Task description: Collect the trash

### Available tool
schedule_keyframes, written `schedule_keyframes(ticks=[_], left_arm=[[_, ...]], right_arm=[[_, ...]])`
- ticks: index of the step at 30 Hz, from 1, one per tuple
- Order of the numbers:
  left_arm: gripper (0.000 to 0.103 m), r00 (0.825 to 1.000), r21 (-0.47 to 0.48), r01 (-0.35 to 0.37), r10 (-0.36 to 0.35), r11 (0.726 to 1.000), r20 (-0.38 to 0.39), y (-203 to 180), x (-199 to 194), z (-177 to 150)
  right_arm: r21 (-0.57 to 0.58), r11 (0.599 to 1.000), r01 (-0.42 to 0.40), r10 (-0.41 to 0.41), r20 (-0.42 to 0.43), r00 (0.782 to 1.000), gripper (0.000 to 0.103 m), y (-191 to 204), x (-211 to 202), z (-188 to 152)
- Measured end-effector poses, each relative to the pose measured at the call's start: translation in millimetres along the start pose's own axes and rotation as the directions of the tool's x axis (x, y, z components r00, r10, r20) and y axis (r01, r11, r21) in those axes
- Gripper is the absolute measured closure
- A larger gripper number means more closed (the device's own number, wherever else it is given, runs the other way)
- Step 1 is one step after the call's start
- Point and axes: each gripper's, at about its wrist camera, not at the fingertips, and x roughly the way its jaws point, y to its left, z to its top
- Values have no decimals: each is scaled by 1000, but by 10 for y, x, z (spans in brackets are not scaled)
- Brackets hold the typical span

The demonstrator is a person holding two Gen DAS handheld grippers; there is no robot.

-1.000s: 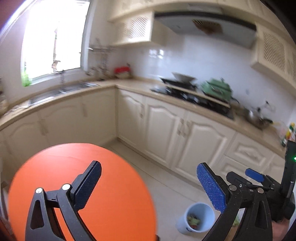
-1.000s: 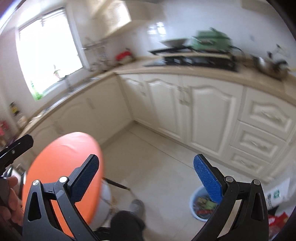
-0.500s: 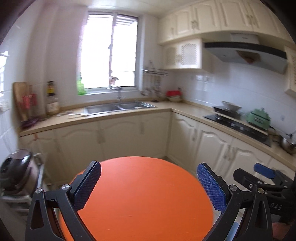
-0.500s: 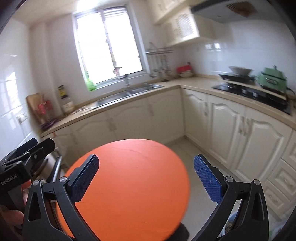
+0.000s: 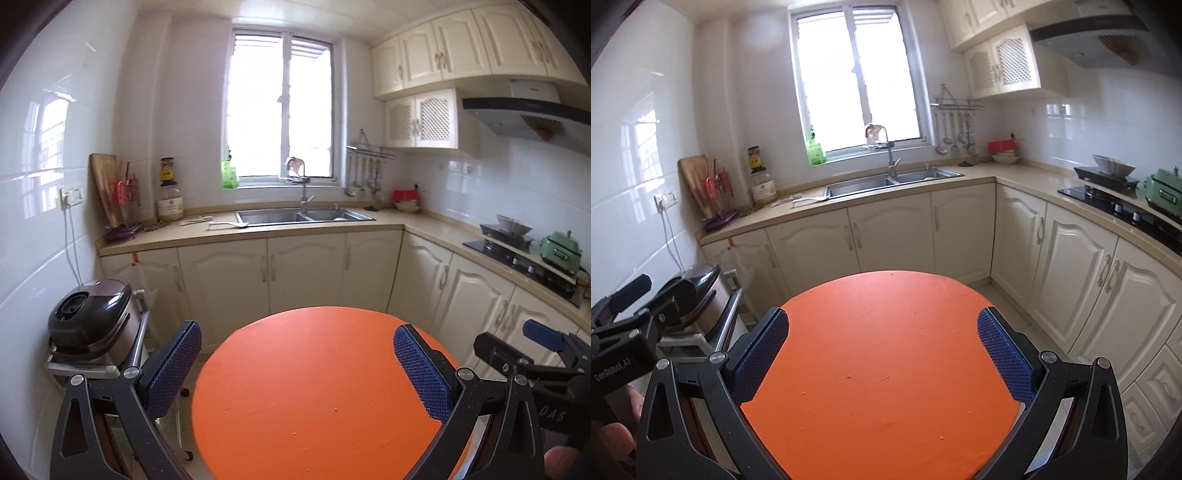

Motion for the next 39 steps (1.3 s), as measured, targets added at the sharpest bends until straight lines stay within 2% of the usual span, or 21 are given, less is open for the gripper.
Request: schedule_keyframes(ticks=[8, 12, 30, 39], left_arm=[[1, 1000, -42, -11, 10, 999, -9, 127, -90, -58], [1, 1000, -57, -16, 15, 998, -19, 205, -7, 9], [1, 999, -83, -28, 25, 996, -30, 313, 156, 71], [1, 999, -65, -37, 37, 997, -4, 431, 283, 74]], right_arm=[[-27, 1000, -11, 10, -12, 1000, 0, 162, 36, -36], [-39, 999, -12, 12, -14, 1000, 0, 206, 57, -26], [-64, 998, -17, 16, -10, 1000, 0, 347, 96, -29], [-61, 998, -12, 11, -5, 1000, 0, 357, 103, -27]])
